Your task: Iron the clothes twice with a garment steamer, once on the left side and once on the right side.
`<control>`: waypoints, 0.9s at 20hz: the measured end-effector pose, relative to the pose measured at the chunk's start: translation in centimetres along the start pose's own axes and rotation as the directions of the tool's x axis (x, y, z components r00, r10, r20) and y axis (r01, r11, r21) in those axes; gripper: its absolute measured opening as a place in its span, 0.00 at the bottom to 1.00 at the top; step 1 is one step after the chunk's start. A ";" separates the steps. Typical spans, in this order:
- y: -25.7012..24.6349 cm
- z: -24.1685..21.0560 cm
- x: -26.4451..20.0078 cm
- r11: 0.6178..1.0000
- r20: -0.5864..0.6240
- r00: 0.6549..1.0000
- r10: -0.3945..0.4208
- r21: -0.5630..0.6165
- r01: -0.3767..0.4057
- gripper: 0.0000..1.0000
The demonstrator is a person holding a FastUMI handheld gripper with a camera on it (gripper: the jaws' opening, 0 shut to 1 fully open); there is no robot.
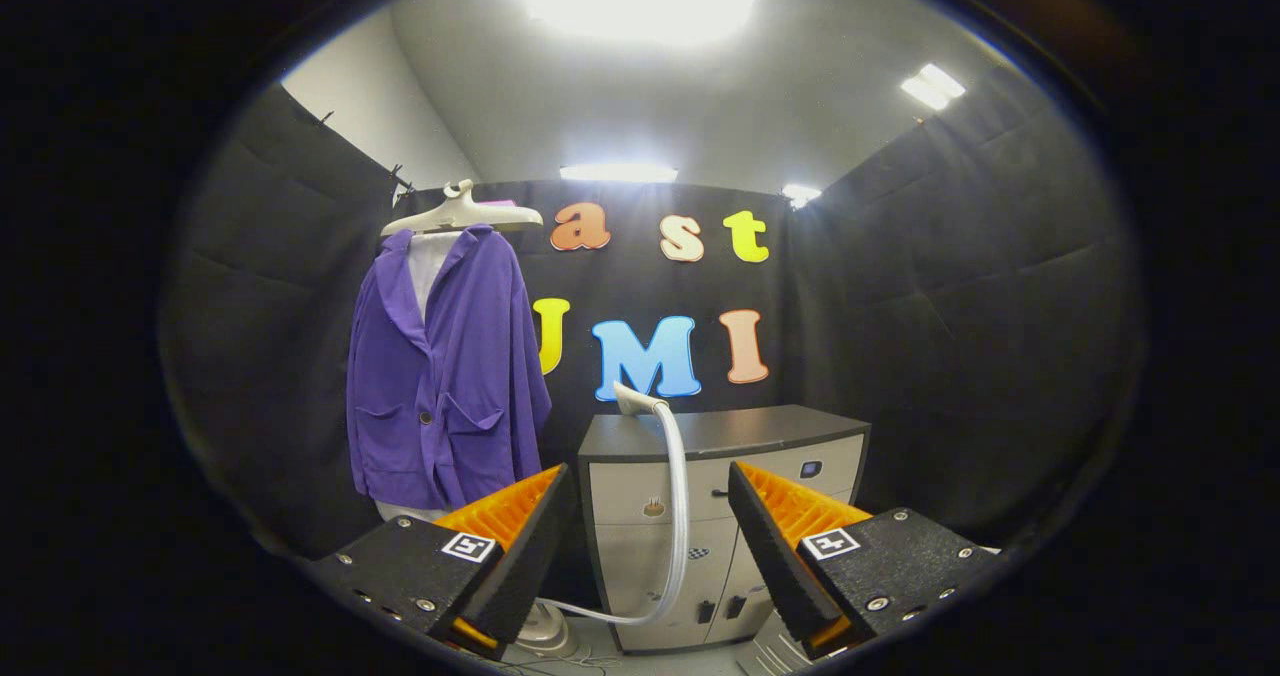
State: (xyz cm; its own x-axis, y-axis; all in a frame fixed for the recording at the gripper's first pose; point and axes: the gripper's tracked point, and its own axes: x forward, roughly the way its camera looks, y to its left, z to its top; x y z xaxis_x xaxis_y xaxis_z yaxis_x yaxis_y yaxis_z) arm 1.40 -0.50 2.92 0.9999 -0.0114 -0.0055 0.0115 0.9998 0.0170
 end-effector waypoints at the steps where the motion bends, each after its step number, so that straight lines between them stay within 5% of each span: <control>1: 0.1 0.7 0.5 1.000 0.005 1.000 0.005 0.004 -0.005 0.95; 18: -6.1 8.4 18.2 0.996 0.046 0.997 0.062 0.055 -0.065 0.95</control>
State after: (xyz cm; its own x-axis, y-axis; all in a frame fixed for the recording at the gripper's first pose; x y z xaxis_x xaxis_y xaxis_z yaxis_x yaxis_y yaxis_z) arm 19.62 -6.95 11.11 0.9979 0.0501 0.0414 -0.0530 0.9959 0.0728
